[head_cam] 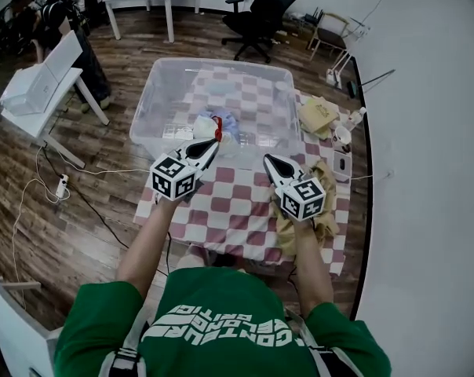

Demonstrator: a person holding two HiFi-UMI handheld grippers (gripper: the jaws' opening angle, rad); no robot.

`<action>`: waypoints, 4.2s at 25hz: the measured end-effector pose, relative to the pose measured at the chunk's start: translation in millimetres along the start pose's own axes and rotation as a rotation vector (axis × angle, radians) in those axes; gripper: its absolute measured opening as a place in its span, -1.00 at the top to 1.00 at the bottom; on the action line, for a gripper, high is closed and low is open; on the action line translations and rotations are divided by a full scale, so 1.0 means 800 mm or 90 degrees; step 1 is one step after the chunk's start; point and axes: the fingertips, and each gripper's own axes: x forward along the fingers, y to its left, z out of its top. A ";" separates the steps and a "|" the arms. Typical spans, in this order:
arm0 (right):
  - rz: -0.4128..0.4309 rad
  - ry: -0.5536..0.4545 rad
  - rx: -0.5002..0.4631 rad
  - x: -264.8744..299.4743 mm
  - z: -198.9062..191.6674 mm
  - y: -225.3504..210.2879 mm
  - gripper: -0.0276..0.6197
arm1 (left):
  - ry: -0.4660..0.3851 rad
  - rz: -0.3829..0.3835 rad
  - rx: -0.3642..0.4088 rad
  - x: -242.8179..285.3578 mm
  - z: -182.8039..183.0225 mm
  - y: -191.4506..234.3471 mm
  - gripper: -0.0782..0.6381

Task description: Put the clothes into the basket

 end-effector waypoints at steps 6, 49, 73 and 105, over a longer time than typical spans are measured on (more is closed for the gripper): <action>-0.012 -0.005 0.014 -0.015 -0.009 0.000 0.89 | 0.012 0.000 0.023 0.006 -0.007 -0.015 0.77; -0.456 -0.020 0.221 -0.389 -0.218 -0.111 0.89 | 0.206 -0.395 0.113 0.247 -0.160 -0.341 0.77; -0.487 0.087 0.453 -0.354 -0.422 -0.125 -0.14 | 0.379 -0.338 0.237 0.352 -0.312 -0.293 -0.18; -0.441 0.209 0.510 -0.239 -0.544 -0.194 -0.12 | 0.494 -0.430 0.106 0.396 -0.480 -0.282 -0.18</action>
